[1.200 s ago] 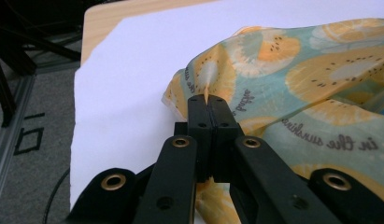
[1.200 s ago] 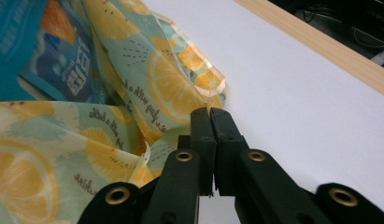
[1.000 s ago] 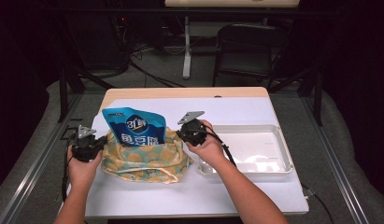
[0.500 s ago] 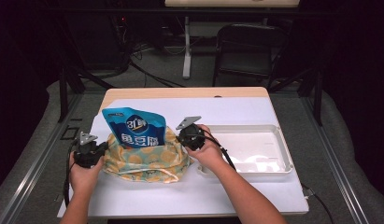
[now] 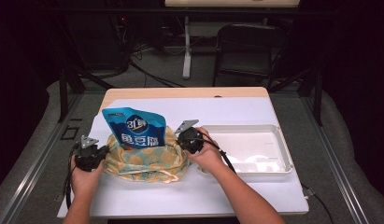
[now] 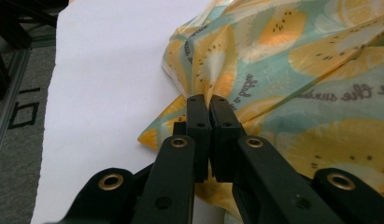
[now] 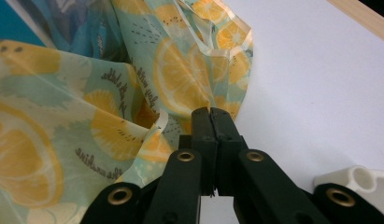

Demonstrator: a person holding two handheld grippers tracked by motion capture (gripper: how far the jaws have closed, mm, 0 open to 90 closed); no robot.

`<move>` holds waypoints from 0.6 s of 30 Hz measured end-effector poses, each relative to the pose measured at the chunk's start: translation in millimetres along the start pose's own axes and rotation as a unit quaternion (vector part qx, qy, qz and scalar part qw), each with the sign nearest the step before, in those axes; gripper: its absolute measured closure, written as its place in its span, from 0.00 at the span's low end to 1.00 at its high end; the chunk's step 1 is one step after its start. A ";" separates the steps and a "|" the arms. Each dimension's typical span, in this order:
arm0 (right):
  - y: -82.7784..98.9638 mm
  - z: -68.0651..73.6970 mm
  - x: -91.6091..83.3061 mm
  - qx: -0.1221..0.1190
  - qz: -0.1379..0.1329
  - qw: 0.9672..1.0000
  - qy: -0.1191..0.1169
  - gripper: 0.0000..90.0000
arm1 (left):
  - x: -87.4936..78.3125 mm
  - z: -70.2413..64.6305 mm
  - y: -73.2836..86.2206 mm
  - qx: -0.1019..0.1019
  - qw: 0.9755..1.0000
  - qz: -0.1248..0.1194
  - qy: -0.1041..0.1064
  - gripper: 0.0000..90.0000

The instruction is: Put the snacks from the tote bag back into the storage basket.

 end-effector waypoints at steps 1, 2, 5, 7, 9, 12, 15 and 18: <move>-0.3 0.6 0.4 0.003 -0.002 1.000 0.000 1.00 | 0.1 -0.1 0.6 0.001 1.000 0.001 0.000 0.98; 0.0 0.3 0.0 0.001 0.000 1.000 0.001 1.00 | 0.2 -0.3 1.1 0.000 1.000 0.003 -0.001 0.98; 0.8 1.2 -0.3 0.005 -0.001 1.000 -0.002 0.99 | 0.8 -1.2 2.1 0.004 1.000 0.004 -0.001 0.98; 0.9 2.0 -1.1 0.007 -0.004 1.000 -0.005 0.98 | 0.6 -2.1 2.6 0.003 1.000 0.004 -0.001 0.97; 0.8 2.3 -2.7 0.011 -0.011 1.000 -0.007 0.95 | 0.0 -3.1 2.1 0.001 1.000 0.001 0.004 0.97; -1.0 1.6 -8.7 0.016 -0.025 1.000 -0.011 0.89 | -2.3 -3.6 1.1 0.000 1.000 -0.003 0.009 0.96; -5.6 1.0 -18.8 0.022 -0.048 0.999 -0.007 0.83 | -4.5 -3.3 0.0 -0.002 1.000 -0.007 0.011 0.96; -10.1 4.4 -33.3 0.018 -0.072 0.997 -0.004 0.77 | -5.2 -3.3 -0.9 -0.004 1.000 -0.011 0.011 0.96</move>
Point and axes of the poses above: each handheld gripper's, and its own axes: x roughly forward along the jaws, y roughly out of its underside, z roughly to its left, the point moved 10 cm from there along x, roughly forward along the jaws, and after that the axes turned 3 degrees about x, right-handed, at the moved point
